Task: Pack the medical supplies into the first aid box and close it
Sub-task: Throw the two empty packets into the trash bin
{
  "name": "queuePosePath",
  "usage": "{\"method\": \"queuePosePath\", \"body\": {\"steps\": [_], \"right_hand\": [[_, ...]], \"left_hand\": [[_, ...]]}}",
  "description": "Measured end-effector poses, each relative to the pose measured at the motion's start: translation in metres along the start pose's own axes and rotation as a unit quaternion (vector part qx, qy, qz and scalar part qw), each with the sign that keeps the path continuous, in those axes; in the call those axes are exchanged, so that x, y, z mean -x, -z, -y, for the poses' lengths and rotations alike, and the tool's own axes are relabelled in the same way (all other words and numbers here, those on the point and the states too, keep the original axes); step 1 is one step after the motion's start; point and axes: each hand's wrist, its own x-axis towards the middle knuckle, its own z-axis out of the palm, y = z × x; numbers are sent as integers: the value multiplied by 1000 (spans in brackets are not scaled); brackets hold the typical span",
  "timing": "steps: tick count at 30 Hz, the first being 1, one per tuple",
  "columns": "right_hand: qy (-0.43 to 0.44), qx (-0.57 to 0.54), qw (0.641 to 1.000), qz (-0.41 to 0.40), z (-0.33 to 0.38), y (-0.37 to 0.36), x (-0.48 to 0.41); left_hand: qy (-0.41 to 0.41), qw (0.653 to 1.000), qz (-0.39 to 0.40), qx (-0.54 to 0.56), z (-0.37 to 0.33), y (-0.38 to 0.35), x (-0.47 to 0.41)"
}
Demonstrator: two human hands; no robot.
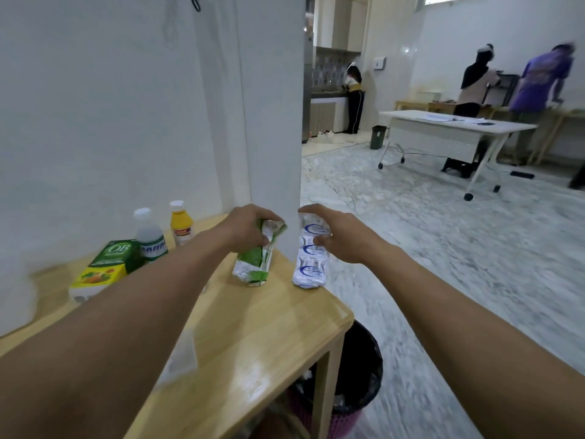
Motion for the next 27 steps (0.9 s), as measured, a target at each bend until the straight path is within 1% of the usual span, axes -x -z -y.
{"method": "queuePosePath", "body": {"steps": [6, 12, 18, 27], "right_hand": [[-29, 14, 998, -55, -29, 34, -4], [-70, 27, 994, -79, -69, 51, -3], [-95, 46, 992, -66, -108, 32, -1], [-130, 64, 989, -16, -159, -31, 4]], "left_hand": [[-28, 992, -59, 109, -32, 5, -32], [-41, 987, -67, 142, -54, -10, -73], [-40, 987, -32, 151, -57, -50, -102], [-46, 994, 36, 88, -48, -117, -131]]}}
